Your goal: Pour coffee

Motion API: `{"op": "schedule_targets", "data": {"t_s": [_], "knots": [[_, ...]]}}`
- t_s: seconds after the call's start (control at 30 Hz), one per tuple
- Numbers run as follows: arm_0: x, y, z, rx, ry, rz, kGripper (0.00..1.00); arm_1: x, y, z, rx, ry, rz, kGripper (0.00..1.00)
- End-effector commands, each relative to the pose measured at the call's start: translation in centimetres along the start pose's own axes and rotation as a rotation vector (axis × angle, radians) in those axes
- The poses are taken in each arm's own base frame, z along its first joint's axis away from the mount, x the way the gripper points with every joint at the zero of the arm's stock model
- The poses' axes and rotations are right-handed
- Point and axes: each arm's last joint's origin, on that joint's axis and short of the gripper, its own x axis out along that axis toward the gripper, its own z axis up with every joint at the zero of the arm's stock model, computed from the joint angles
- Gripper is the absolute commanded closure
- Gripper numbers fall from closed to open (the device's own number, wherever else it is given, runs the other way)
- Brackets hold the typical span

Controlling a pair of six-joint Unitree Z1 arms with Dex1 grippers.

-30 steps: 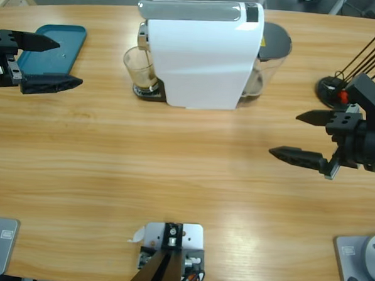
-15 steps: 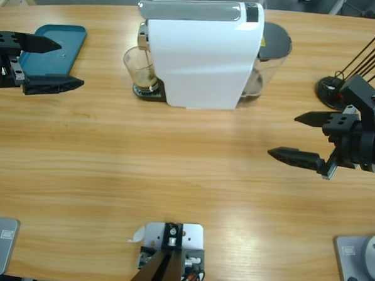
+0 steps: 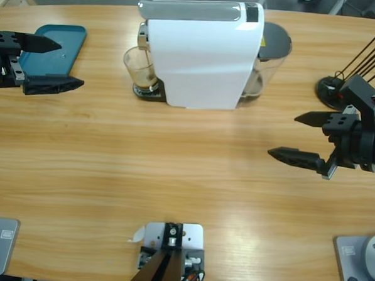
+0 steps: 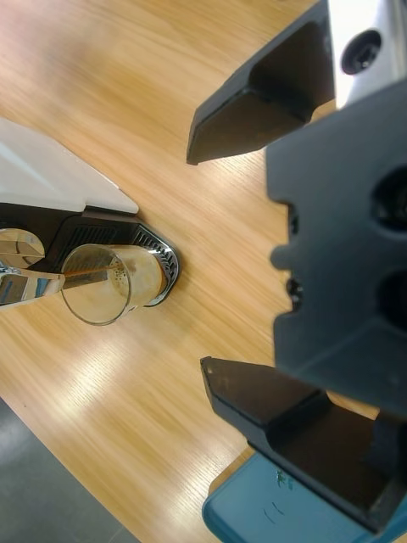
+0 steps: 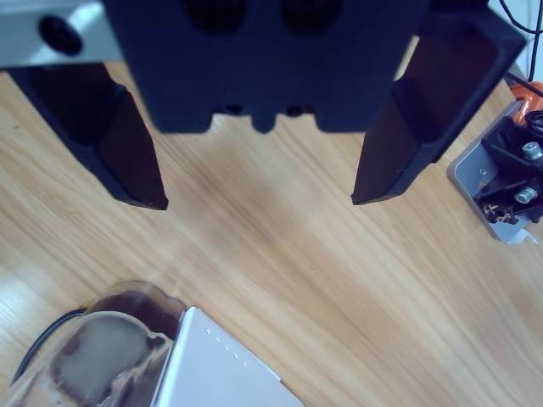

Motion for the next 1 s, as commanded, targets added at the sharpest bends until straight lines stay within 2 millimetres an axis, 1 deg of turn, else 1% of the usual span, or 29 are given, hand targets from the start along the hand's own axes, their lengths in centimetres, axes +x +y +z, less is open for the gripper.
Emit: {"op": "schedule_targets", "data": {"t_s": [0.03,1.0], "knots": [[0.97,-0.25,-1.41,-0.008,0.061,-0.017,0.004,0.73,0.04,-0.73,0.003,0.037,0.000,0.000],[0.70,-0.42,-1.69,-0.007,0.062,-0.010,0.004,0.88,0.03,-0.76,0.004,0.043,0.003,0.000]]}}
